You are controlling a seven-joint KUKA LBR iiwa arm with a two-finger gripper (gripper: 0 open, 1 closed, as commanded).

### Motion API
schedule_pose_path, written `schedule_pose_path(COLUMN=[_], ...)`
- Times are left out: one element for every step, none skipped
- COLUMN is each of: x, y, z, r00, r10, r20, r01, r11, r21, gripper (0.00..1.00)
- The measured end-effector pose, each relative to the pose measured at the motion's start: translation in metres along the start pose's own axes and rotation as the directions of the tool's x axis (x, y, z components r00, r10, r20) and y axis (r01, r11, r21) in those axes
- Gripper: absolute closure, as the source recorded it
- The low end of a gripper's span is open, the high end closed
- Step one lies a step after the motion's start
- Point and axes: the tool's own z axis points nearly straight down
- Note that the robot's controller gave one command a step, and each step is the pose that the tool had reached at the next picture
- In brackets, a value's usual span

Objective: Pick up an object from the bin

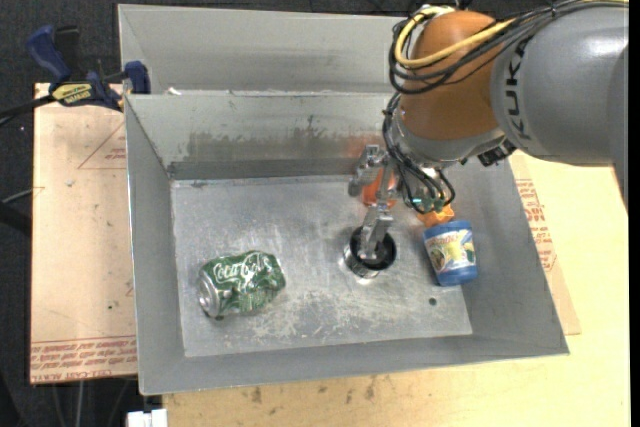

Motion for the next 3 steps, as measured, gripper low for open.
schedule_pose_path(x=[-0.002,-0.018,-0.028], y=[0.000,-0.017,-0.045], z=[-0.004,0.019,0.037], r00=[1.000,0.993,0.982], r10=[0.000,0.116,0.187], r20=[0.008,0.016,0.005], r01=[0.000,-0.115,-0.187], r11=[1.000,0.993,0.982], r21=[0.000,-0.004,0.000], gripper=[0.00,0.00,0.00])
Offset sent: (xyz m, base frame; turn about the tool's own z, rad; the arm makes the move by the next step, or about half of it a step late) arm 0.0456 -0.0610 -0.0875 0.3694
